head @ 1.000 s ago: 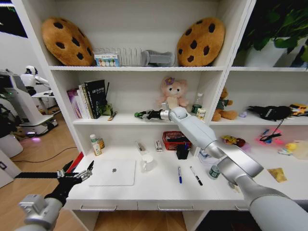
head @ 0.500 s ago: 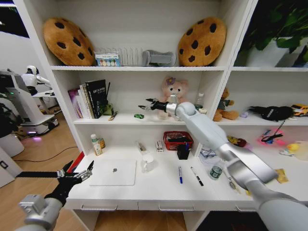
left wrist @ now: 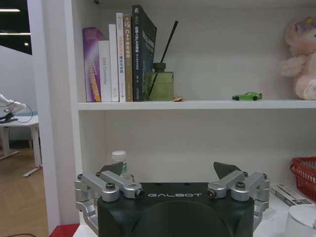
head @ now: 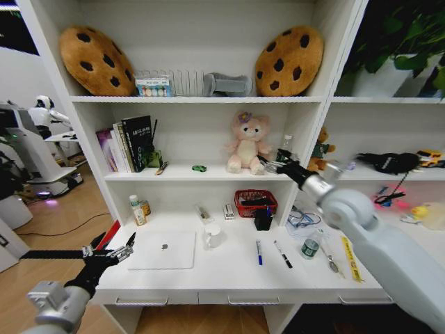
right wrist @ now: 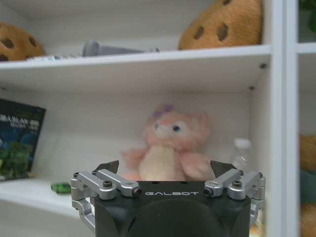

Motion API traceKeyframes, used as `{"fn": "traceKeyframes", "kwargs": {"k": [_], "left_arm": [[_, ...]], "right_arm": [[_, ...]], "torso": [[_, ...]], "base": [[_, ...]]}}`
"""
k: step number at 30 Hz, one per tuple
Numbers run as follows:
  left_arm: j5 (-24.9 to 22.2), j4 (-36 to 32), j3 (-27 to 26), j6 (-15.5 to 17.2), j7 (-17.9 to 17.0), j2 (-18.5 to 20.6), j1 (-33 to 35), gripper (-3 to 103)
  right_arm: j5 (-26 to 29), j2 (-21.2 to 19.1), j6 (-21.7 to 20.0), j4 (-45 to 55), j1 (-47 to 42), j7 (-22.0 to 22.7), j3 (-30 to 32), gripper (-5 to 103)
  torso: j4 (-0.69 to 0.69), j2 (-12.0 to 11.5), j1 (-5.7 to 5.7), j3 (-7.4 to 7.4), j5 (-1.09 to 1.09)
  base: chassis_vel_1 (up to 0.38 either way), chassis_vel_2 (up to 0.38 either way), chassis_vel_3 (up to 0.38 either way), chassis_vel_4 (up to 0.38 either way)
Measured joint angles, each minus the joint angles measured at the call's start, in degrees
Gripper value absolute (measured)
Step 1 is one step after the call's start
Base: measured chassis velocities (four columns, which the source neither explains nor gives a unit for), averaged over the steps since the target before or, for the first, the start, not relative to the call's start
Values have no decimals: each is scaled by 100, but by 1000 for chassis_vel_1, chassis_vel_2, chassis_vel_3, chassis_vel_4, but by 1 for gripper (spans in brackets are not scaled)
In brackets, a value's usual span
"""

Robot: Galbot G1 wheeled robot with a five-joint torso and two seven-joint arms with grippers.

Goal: Organize the objects on the table.

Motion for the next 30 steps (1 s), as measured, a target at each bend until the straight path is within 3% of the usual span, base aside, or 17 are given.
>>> {"fn": "traceKeyframes", "kwargs": {"k": [2, 3, 4, 5, 7, 9, 10, 12, 18, 25, 30], "left_arm": [[0, 0, 0, 0, 0, 0, 0, 100], [0, 0, -1, 0, -1, 1, 0, 100], [0, 0, -1, 0, 1, 1, 0, 100], [0, -1, -1, 0, 1, 1, 0, 100], [0, 0, -1, 0, -2, 0, 0, 100], [0, -1, 0, 0, 1, 0, 0, 100], [0, -1, 0, 0, 1, 0, 0, 100], [0, -1, 0, 0, 1, 0, 0, 100], [0, -1, 0, 0, 1, 0, 0, 100], [0, -1, 0, 0, 1, 1, 0, 100], [0, -1, -1, 0, 2, 0, 0, 100]], "right_arm": [[0, 0, 0, 0, 0, 0, 0, 100], [-259, 339, 162, 147, -717, -67, 430, 100], [-970, 1198, 521, 371, -2064, -356, 1020, 100], [-1418, 1741, 803, 388, -2600, -554, 1137, 100], [-1537, 1959, 885, 391, -2747, -600, 1143, 100], [-1869, 2559, 1136, 373, -3037, -689, 1037, 100], [-1869, 2559, 1136, 373, -3037, -689, 1037, 100], [-2263, 3081, 1394, 285, -3179, -867, 861, 100], [-3128, 3700, 1628, -1, -3230, -978, 359, 100], [-3110, 3817, 1177, -25, -3090, -788, 91, 100], [-2547, 3570, 642, -436, -2444, -606, -324, 100]], "torso": [[0, 0, 0, 0, 0], [-6, 0, 0, 0, 2], [-9, 0, 0, 0, 0], [-8, 0, 0, 1, 1], [-5, -1, 0, 1, 1], [-5, 0, 0, 1, -1], [-5, 0, 0, 1, -1], [-5, -1, 0, 1, 0], [-5, -1, 2, 2, 1], [-6, -2, 2, 2, 0], [-6, -2, 2, 2, 1]], "base": [[0, 0, 0, 0], [0, 0, 0, 0], [0, 0, 0, 0], [0, 0, 0, 0], [0, 0, 0, 0], [0, 0, 0, 0], [0, 0, 0, 0], [0, 0, 0, 0], [0, 0, 0, 0], [0, 0, 0, 0], [0, 0, 0, 0]]}}
